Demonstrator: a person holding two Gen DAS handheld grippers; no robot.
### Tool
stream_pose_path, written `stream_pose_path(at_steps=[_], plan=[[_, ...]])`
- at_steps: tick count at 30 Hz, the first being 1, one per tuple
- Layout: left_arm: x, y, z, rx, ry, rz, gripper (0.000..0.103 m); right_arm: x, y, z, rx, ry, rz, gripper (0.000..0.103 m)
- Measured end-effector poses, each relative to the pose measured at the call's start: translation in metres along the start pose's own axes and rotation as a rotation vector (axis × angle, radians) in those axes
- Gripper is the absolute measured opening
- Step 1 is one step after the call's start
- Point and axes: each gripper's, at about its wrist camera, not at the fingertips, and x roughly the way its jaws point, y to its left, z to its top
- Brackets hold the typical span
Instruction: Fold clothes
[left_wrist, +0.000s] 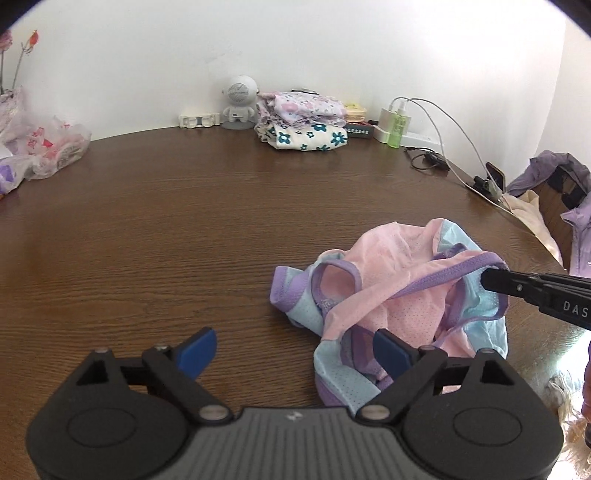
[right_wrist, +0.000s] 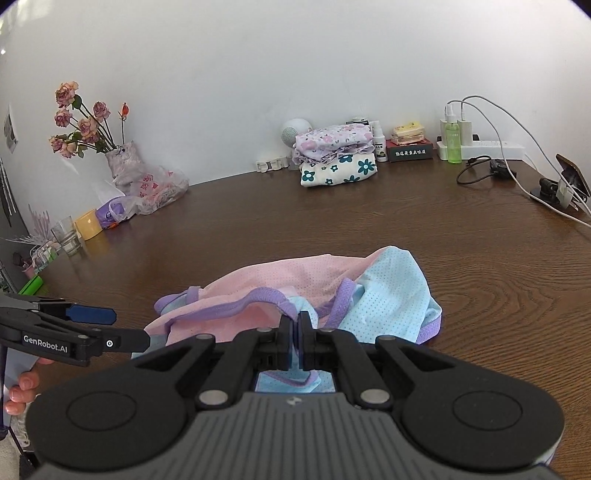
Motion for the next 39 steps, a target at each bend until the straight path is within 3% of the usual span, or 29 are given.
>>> stream_pose_path(at_steps=[5, 12, 19, 26, 32, 39], plan=[[-0.007, 0.003, -0.005, -0.030, -0.059, 0.006, 0.090, -0.003, 0.004, -0.001, -0.004, -0.010, 0.005, 0.002], [-0.015, -0.003, -0.015, -0.026, -0.121, 0.077, 0.088, -0.006, 0.006, -0.004, -0.007, -0.018, 0.005, 0.002], [-0.029, -0.015, -0.028, -0.020, -0.165, 0.076, 0.089, -0.012, 0.010, -0.005, -0.009, -0.032, 0.015, 0.002], [-0.023, -0.048, -0.033, 0.095, -0.187, 0.064, 0.088, -0.031, 0.019, -0.004, -0.019, -0.082, 0.048, 0.002], [-0.025, -0.079, -0.039, 0.192, -0.265, 0.081, 0.082, -0.049, 0.024, -0.002, -0.023, -0.109, 0.088, 0.002], [-0.021, -0.110, -0.042, 0.284, -0.343, 0.143, 0.076, -0.057, 0.036, -0.004, -0.056, -0.109, 0.129, 0.003]])
